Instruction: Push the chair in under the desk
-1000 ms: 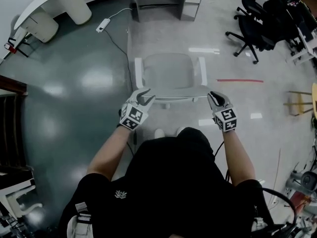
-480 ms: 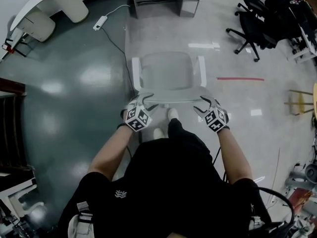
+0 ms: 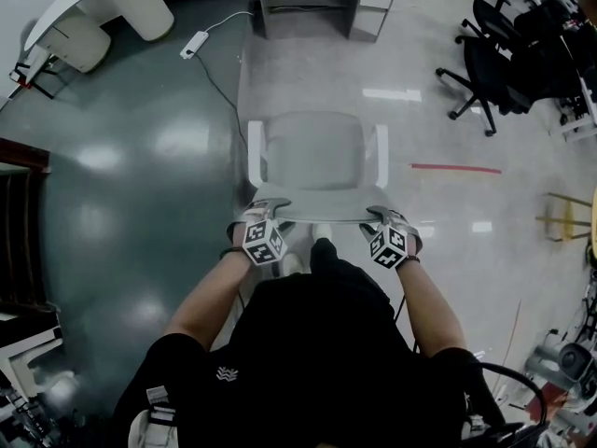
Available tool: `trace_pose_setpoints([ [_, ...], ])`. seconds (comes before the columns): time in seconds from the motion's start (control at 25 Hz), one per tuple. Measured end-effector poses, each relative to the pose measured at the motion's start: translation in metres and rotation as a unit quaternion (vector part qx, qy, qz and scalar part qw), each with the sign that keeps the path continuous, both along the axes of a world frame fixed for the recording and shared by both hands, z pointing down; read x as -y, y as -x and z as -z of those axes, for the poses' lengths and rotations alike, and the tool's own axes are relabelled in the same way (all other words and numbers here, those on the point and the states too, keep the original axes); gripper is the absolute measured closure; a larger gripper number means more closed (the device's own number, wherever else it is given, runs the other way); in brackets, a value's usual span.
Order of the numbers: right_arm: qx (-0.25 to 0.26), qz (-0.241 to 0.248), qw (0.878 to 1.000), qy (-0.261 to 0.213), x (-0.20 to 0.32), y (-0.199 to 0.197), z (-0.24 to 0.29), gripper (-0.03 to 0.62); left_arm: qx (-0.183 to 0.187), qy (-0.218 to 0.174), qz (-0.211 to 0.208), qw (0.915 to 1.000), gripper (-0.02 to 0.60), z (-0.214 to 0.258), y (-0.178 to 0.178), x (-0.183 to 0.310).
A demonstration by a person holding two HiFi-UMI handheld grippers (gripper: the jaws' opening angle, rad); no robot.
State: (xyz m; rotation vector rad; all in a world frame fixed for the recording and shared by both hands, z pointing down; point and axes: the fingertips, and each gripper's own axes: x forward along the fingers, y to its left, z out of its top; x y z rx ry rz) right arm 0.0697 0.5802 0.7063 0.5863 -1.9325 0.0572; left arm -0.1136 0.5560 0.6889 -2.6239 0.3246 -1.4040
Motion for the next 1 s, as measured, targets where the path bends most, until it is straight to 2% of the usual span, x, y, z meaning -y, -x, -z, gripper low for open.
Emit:
trace_pose_setpoints([
  [0.12,-0.001,0.016,1.000,0.004,0.005,-0.002,-0.001,0.434,0.007,0.001,-0.006,1.0000,0.364,-0.002,-0.002,0.005],
  [0.44,0.001,0.017,1.000,0.013,0.047,-0.014,-0.002,0.437,0.025,0.006,-0.005,0.9997,0.390,-0.004,-0.014,0.040],
  [1.0,0.012,0.030,0.999,0.004,0.112,-0.028,-0.001,0.437,0.036,0.011,0.016,0.9991,0.391,-0.005,-0.025,0.104],
])
